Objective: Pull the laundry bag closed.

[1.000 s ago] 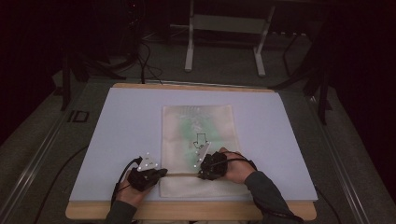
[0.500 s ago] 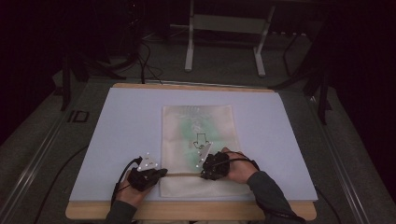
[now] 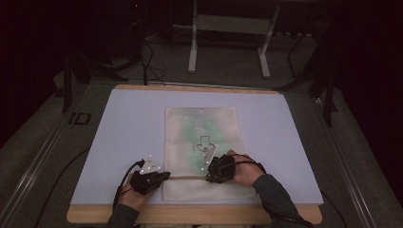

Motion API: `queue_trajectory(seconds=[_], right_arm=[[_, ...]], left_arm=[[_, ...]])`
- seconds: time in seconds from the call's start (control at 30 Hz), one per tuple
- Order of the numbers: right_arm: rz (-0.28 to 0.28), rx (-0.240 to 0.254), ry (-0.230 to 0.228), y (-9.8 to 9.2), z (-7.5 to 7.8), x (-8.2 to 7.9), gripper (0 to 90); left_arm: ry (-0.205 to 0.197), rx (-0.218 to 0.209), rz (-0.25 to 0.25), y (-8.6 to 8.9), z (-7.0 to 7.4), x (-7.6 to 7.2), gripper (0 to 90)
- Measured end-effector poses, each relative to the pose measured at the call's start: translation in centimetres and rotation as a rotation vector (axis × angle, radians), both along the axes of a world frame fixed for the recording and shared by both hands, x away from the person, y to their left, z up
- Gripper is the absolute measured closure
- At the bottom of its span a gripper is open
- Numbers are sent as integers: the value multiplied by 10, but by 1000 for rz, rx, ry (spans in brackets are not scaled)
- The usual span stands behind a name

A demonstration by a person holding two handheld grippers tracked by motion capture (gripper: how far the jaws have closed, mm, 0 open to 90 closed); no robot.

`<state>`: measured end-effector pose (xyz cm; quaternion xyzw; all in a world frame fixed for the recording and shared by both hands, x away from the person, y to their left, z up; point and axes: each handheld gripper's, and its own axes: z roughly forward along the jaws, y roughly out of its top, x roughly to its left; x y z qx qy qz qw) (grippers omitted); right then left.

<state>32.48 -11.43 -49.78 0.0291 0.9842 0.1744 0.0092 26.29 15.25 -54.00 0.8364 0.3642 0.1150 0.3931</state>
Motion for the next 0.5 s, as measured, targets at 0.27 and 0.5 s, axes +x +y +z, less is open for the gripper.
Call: queue_trajectory(seconds=[0.27,0.5], right_arm=[[1,-6,-1,0,1,0,822],[1,-17,1,-4,2,0,822]], left_arm=[[1,-1,1,0,0,0,896],[2,-3,1,0,0,0,896]])
